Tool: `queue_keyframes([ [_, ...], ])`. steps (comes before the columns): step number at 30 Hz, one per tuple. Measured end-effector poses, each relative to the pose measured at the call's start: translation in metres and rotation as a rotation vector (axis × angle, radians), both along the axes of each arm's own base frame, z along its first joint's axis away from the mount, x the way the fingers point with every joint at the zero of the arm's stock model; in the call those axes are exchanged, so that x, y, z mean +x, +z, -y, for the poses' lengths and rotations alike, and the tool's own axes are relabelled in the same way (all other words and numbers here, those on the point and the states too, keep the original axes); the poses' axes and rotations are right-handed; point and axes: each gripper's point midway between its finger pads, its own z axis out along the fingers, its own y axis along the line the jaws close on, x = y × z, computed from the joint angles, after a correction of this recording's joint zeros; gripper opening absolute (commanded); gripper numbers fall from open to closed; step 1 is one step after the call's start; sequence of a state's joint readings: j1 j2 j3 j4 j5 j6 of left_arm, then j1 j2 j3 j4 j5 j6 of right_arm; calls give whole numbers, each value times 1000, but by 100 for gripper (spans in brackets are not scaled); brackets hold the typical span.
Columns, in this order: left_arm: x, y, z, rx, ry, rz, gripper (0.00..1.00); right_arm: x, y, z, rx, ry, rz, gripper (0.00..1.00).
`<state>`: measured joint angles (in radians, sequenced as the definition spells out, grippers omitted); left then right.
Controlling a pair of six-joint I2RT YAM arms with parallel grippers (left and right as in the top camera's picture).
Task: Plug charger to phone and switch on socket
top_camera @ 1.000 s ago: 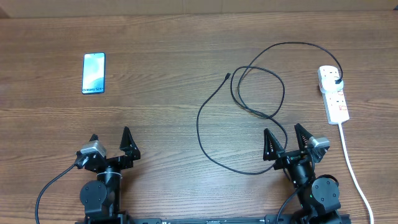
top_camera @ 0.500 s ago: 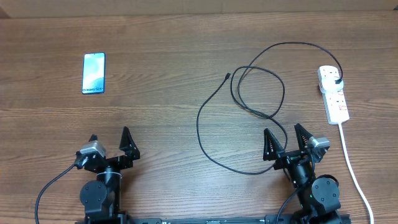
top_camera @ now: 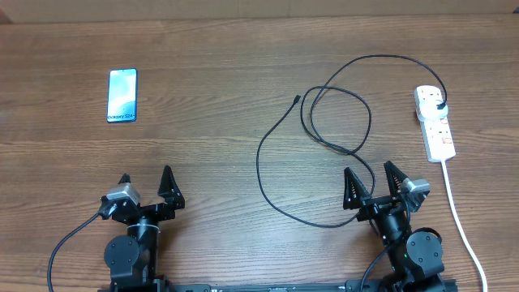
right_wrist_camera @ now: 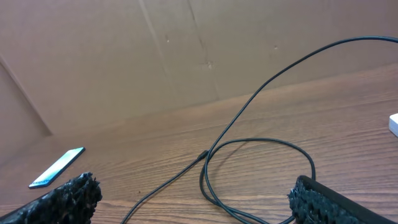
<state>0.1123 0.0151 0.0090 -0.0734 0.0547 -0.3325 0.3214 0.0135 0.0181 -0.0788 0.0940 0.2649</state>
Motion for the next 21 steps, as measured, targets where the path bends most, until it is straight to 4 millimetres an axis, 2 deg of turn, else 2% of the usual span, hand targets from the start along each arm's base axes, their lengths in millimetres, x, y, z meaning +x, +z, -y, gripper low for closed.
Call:
queue_keyframes([
  [5, 0, 1, 1, 0, -7, 5, 99, 0, 0, 0, 0, 0, 0, 100],
  [12, 0, 2, 19, -9, -113, 8, 100, 0, 0, 0, 0, 0, 0, 100],
  [17, -1, -5, 27, -9, -157, -71, 100, 0, 0, 0, 0, 0, 0, 100],
  [21, 0, 13, 20, 38, -127, -152, 100, 0, 0, 0, 0, 0, 0, 100],
])
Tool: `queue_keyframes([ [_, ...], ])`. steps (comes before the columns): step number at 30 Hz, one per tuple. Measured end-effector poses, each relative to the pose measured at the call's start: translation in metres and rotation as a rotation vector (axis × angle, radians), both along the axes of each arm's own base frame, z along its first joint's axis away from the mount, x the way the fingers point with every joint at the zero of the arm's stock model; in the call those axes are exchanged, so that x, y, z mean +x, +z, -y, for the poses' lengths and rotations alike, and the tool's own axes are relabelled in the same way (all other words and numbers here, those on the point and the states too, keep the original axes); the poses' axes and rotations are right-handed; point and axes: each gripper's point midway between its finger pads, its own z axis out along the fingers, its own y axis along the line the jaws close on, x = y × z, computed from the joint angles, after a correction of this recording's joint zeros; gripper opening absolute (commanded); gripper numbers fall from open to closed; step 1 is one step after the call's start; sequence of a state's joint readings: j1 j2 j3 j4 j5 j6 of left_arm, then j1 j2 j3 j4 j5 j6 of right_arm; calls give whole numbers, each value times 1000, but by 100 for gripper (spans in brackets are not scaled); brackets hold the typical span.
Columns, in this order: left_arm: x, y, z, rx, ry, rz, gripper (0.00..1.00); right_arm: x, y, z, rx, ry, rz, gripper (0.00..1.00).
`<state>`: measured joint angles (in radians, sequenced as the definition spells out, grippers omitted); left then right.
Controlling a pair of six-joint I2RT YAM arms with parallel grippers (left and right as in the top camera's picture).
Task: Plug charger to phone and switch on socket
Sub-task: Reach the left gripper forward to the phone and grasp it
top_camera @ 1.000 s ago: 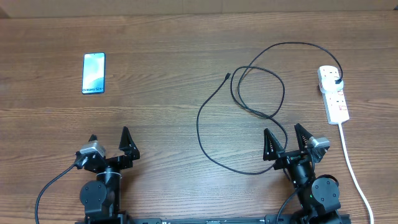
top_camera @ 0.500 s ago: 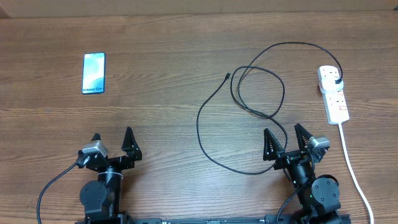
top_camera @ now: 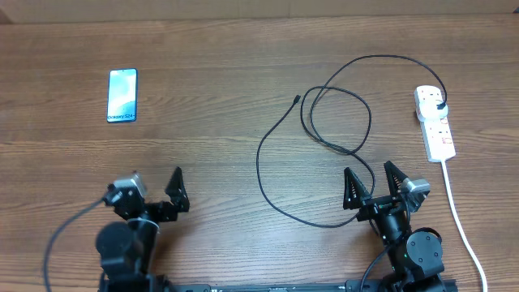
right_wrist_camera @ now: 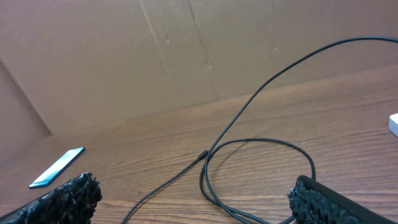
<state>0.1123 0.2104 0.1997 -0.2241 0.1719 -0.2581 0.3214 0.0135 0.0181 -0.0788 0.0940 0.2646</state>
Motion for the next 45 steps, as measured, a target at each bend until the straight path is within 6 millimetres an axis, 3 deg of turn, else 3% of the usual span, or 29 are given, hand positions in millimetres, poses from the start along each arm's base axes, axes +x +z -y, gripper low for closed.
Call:
queue_keyframes([
  [4, 12, 38, -15, 64, 64, -82, 100, 0, 0, 0, 0, 0, 0, 100],
  [6, 20, 48, -23, 79, 97, -144, 100, 0, 0, 0, 0, 0, 0, 100],
  [12, 45, 55, -58, 161, 240, -466, 100, 0, 0, 0, 0, 0, 0, 100],
  [17, 76, 55, -80, 225, 320, -629, 100, 0, 0, 0, 0, 0, 0, 100],
  [27, 125, 8, -95, 319, 313, -743, 100, 0, 0, 0, 0, 0, 0, 100],
  [36, 153, -22, -96, 444, 205, -773, 100, 0, 0, 0, 0, 0, 0, 100],
  [45, 174, -64, -111, 390, 118, -843, 100, 0, 0, 0, 0, 0, 0, 100],
])
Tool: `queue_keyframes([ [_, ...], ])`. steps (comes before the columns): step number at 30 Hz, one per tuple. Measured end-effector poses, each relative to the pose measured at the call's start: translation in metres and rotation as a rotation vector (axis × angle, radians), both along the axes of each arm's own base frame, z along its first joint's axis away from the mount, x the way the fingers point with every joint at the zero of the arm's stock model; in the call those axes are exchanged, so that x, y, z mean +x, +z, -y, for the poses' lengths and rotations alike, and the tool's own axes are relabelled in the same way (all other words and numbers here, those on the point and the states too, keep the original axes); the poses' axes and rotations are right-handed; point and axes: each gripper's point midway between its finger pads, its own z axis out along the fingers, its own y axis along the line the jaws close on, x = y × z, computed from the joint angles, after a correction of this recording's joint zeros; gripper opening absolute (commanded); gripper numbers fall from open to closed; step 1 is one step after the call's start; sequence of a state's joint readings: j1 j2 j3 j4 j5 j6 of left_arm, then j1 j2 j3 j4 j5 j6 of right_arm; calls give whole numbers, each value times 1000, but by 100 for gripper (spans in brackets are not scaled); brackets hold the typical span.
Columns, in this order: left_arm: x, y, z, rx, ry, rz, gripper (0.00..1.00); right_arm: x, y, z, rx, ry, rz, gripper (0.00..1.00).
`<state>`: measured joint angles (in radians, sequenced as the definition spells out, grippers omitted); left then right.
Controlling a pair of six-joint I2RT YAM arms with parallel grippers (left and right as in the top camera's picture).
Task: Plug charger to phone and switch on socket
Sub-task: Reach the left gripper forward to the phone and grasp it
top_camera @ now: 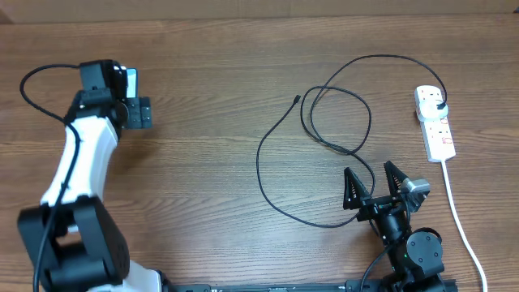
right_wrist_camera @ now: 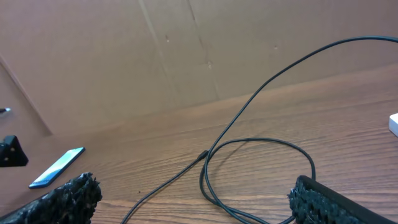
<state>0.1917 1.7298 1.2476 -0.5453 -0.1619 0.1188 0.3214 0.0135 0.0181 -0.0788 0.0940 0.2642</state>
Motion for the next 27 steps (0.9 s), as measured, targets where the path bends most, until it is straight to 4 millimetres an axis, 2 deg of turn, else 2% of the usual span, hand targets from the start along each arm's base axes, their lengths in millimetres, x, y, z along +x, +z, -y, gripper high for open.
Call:
queue_keyframes([
  [5, 16, -18, -10, -39, 2, -91, 100, 0, 0, 0, 1, 1, 0, 100],
  [12, 59, -19, -17, -68, -9, -159, 100, 0, 0, 0, 0, 0, 0, 100],
  [17, 80, -28, -17, -100, -19, -185, 100, 0, 0, 0, 1, 0, 0, 100],
  [24, 85, -59, -18, -143, -20, -228, 100, 0, 0, 0, 0, 0, 0, 100],
  [27, 86, -63, -24, -146, -10, -224, 100, 0, 0, 0, 0, 0, 0, 100],
])
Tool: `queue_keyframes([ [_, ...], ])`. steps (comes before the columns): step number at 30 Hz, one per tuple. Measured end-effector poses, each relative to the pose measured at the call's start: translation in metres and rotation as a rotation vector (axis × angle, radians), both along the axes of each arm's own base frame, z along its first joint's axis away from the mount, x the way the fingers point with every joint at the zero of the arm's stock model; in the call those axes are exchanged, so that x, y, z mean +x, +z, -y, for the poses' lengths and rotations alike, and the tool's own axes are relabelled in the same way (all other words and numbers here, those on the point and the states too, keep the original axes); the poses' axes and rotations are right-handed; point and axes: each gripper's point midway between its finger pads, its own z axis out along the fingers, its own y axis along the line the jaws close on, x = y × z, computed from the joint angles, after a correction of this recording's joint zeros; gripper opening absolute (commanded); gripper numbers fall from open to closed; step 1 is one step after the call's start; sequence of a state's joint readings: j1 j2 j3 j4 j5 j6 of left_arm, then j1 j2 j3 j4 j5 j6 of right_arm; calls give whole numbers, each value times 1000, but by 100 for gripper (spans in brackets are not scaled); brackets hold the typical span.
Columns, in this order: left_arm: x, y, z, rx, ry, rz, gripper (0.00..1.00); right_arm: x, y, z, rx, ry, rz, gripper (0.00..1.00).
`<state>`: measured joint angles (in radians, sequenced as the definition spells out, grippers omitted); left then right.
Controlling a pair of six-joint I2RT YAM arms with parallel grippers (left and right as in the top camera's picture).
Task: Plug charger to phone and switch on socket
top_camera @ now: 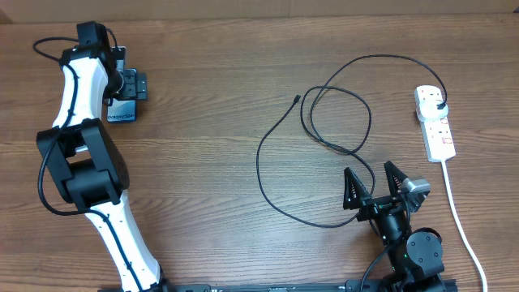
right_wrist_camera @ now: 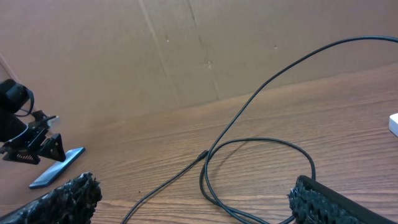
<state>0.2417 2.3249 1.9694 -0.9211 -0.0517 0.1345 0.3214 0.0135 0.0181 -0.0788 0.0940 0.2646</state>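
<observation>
The phone point(top_camera: 122, 114) lies flat at the far left of the table, its upper part hidden under my left gripper point(top_camera: 135, 86). In the right wrist view that left gripper point(right_wrist_camera: 38, 152) hangs open just over the far end of the phone point(right_wrist_camera: 61, 168). The black charger cable point(top_camera: 276, 138) loops across the middle, its free plug tip point(top_camera: 296, 99) lying loose on the wood. Its other end sits in the white socket strip point(top_camera: 435, 130) at the right. My right gripper point(top_camera: 371, 188) rests open near the front edge, holding nothing, with the cable point(right_wrist_camera: 249, 143) ahead of it.
The strip's white lead point(top_camera: 458, 219) runs down the right side towards the front edge, past my right arm. A brown cardboard wall point(right_wrist_camera: 186, 50) stands behind the table. The left arm point(top_camera: 77, 122) stretches along the left side.
My left gripper has moved from beside the phone's lower right to over its upper part, farther from the front edge. The phone, cable and right arm have not moved.
Both grippers first rested open at the front edge, with the phone far left and the cable loose. The left arm then turned slightly at its base. Later it was stretched out to the phone, and now its gripper hangs over the phone's top end.
</observation>
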Motion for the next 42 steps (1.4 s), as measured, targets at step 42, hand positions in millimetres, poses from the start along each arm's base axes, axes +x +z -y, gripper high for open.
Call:
queue_keyframes([
  [42, 16, -33, -10, -56, -111, 43, 100, 0, 0, 0, 0, 0, 0, 100],
])
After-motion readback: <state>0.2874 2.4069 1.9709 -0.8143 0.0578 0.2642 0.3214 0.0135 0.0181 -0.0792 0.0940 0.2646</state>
